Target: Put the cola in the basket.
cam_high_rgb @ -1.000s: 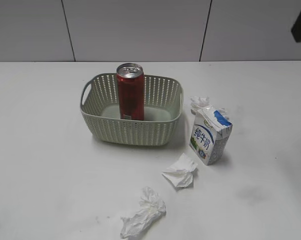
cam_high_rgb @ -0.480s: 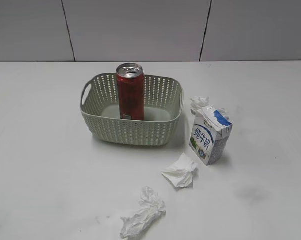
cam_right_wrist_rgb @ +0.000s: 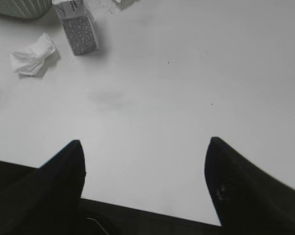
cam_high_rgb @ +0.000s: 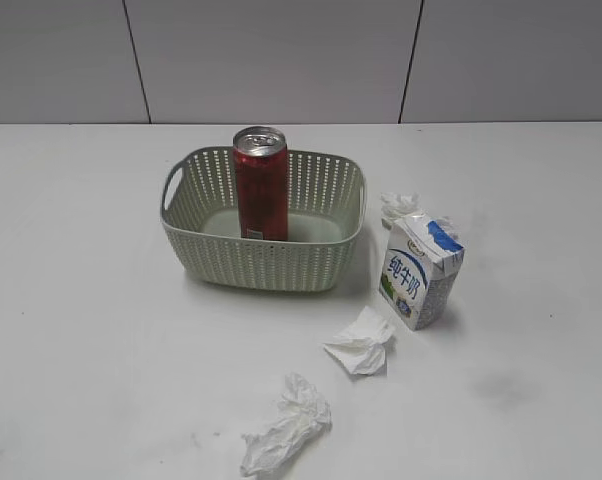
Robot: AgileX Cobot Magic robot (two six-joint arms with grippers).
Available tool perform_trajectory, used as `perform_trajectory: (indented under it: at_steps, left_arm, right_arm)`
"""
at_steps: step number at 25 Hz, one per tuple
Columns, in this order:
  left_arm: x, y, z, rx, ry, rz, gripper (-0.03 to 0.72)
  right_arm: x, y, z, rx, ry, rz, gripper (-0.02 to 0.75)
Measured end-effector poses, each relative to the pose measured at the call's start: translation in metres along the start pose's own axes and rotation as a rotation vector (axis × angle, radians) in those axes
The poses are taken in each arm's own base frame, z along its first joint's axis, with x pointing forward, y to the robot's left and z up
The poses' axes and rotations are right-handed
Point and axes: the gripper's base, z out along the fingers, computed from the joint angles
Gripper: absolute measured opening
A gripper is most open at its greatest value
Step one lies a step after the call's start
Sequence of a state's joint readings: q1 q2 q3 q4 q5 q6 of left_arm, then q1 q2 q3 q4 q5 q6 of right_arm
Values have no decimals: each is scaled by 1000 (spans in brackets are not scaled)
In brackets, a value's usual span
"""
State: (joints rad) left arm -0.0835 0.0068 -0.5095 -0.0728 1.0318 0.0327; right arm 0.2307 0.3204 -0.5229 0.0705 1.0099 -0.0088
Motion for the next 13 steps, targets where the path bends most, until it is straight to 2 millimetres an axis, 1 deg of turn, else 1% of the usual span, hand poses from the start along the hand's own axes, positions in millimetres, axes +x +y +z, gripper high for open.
perform_trajectory:
  at_steps: [3,6,10,13]
  left_arm:
    - [0,0,0,0,0,0,228]
    - [0,0,0,0,0,0,228]
    - [0,0,0,0,0,0,228]
    - [0,0,0,0,0,0,228]
  right_arm:
    - [14,-1,-13,9,-78,-13,572]
    - [22,0,-25,7,-165,-18,572]
    - [32,0,-35,6,-253,-23,572]
    - [35,0,-38,5,-277,-24,572]
